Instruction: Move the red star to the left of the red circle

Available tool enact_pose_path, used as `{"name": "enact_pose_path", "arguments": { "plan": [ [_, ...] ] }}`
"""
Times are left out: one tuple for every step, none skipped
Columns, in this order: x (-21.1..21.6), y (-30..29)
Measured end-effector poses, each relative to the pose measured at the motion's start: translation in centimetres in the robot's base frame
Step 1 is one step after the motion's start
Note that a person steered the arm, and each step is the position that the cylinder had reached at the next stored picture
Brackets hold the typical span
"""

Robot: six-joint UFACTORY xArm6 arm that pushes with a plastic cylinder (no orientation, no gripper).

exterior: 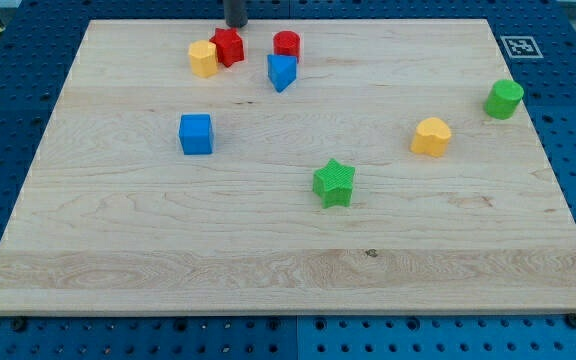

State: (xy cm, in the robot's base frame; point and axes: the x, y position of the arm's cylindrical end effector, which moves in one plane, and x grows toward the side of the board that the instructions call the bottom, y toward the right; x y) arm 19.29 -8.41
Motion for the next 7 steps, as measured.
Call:
{"name": "enact_pose_path", "arguments": {
  "plan": [
    [0.0,-0.5],
    [-0.2,-1.7],
    [0.0,-3.5],
    [0.0,-4.0],
    [0.0,-4.0],
    [0.6,-4.0],
    [3.3,-3.7]
  ]
}}
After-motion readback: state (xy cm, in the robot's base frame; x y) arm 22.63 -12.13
